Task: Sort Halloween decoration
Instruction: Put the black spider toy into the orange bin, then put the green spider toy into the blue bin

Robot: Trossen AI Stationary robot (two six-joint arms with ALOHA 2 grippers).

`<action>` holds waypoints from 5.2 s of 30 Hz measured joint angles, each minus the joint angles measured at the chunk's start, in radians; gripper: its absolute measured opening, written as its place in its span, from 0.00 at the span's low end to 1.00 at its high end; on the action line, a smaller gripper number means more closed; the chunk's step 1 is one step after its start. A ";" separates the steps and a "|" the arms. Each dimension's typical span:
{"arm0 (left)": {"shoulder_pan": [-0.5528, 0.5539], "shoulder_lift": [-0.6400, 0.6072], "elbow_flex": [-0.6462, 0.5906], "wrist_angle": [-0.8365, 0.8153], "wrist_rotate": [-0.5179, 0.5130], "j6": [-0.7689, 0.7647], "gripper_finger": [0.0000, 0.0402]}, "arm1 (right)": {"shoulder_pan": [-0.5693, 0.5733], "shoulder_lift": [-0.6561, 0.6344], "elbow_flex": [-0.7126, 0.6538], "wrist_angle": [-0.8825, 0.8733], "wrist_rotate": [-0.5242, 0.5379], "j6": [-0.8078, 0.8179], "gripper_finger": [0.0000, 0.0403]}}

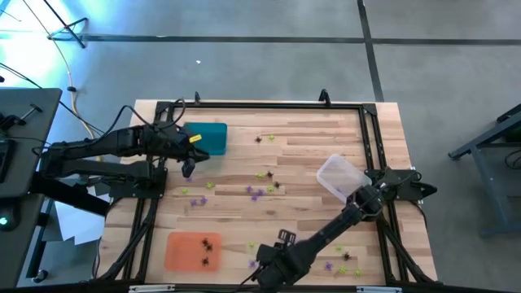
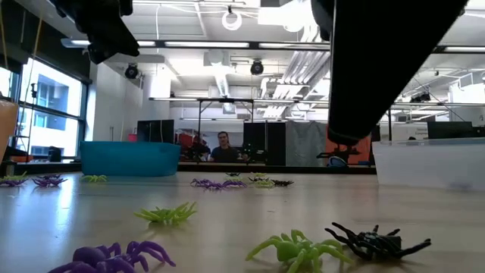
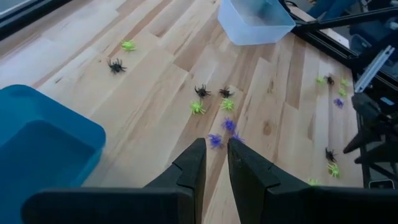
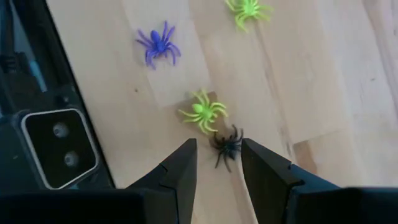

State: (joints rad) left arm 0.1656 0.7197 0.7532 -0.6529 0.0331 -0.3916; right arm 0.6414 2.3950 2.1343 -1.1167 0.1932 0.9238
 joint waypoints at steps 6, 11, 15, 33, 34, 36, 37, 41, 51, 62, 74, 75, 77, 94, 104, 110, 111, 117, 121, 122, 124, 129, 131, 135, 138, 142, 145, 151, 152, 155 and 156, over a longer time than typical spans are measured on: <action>-0.035 0.000 0.000 0.000 -0.021 0.000 0.13 | -0.017 0.002 -0.083 0.043 -0.029 -0.008 0.30; -0.052 0.000 0.000 0.012 -0.023 0.000 0.13 | -0.030 -0.014 -0.121 0.075 -0.042 -0.035 0.30; -0.062 0.000 0.000 0.024 -0.024 0.000 0.13 | -0.039 -0.014 -0.123 0.079 -0.054 -0.074 0.30; -0.119 0.000 0.000 0.023 -0.051 -0.026 0.13 | -0.044 -0.039 -0.225 0.201 -0.115 -0.032 0.30; -0.124 0.000 0.000 0.023 -0.060 -0.026 0.13 | -0.042 -0.048 -0.244 0.213 -0.114 -0.026 0.30; -0.134 0.000 0.000 0.023 -0.086 -0.026 0.13 | -0.038 -0.076 -0.304 0.261 -0.105 -0.010 0.30; -0.137 0.000 0.000 0.023 -0.100 -0.026 0.13 | -0.038 -0.096 -0.345 0.299 -0.105 0.001 0.30; -0.144 0.000 0.000 0.023 -0.130 -0.046 0.13 | -0.039 -0.205 -0.573 0.544 -0.115 0.065 0.30; -0.143 0.000 0.000 0.030 -0.134 -0.069 0.13 | -0.041 -0.356 -0.952 1.015 -0.128 0.228 0.29; -0.143 0.000 0.000 0.030 -0.151 -0.070 0.13 | -0.041 -0.356 -0.957 1.017 -0.134 0.224 0.03; -0.143 0.000 0.000 0.030 -0.152 -0.069 0.13 | -0.068 -0.380 -0.959 1.019 -0.172 0.186 0.00; -0.143 0.000 0.000 0.030 -0.152 -0.069 0.13 | -0.071 -0.389 -0.961 1.010 -0.172 0.175 0.00; -0.143 0.000 0.000 0.030 -0.152 -0.069 0.13 | -0.078 -0.410 -0.961 1.009 -0.169 0.170 0.00; -0.143 0.000 0.000 0.030 -0.152 -0.045 0.13 | -0.238 -0.448 -0.900 1.286 -0.159 -0.111 0.00; -0.143 0.000 0.000 0.039 -0.151 -0.014 0.13 | -0.286 -0.280 -0.575 1.286 -0.130 -0.404 0.00; -0.143 0.000 0.000 0.037 -0.150 -0.013 0.13 | -0.305 -0.085 -0.301 1.256 -0.204 -0.496 0.00; -0.143 0.000 0.000 0.038 -0.150 -0.013 0.13 | -0.307 -0.056 -0.258 1.243 -0.209 -0.502 0.00; -0.143 0.000 0.000 0.036 -0.148 -0.011 0.13 | -0.314 0.082 -0.082 1.135 -0.239 -0.504 0.00; -0.143 0.000 0.000 0.036 -0.148 -0.011 0.13 | -0.314 0.109 -0.061 1.133 -0.239 -0.491 0.00; -0.143 0.000 0.000 0.036 -0.148 -0.011 0.13 | -0.314 0.109 -0.061 1.127 -0.239 -0.484 0.00; -0.143 0.000 0.000 0.036 -0.148 -0.011 0.13 | -0.314 0.109 -0.061 1.120 -0.240 -0.486 0.00; -0.143 0.000 0.000 0.036 -0.148 -0.011 0.13 | -0.315 0.109 -0.061 1.118 -0.315 -0.495 0.00; -0.143 0.000 0.000 0.036 -0.148 -0.011 0.13 | -0.315 0.109 -0.060 1.107 -0.324 -0.503 0.01; -0.143 0.000 0.000 0.036 -0.148 -0.012 0.13 | -0.315 0.109 -0.060 1.103 -0.325 -0.541 0.08; -0.143 0.000 0.000 0.036 -0.148 -0.012 0.13 | -0.317 0.109 -0.061 1.100 -0.321 -0.550 0.18; -0.143 0.000 0.000 0.036 -0.148 -0.010 0.13 | -0.328 0.108 -0.061 1.094 -0.318 -0.541 0.29; -0.143 0.000 0.000 0.025 -0.142 0.000 0.13 | -0.335 0.094 -0.061 1.032 -0.325 -0.552 0.32; -0.143 0.000 0.000 -0.006 -0.139 0.001 0.13 | -0.329 0.007 -0.061 0.842 -0.311 -0.627 0.29; -0.143 0.000 0.000 -0.012 -0.139 0.001 0.13 | -0.325 -0.011 -0.061 0.807 -0.303 -0.637 0.29; -0.143 0.000 0.000 -0.017 -0.138 0.002 0.13 | -0.310 -0.061 -0.061 0.672 -0.270 -0.654 0.27; -0.143 0.000 0.000 -0.021 -0.138 0.001 0.13 | -0.304 -0.076 -0.061 0.614 -0.259 -0.652 0.26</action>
State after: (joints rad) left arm 0.0224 0.7197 0.7532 -0.6735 -0.1045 -0.3903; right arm 0.3369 2.3187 2.0738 -0.5026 -0.0662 0.2715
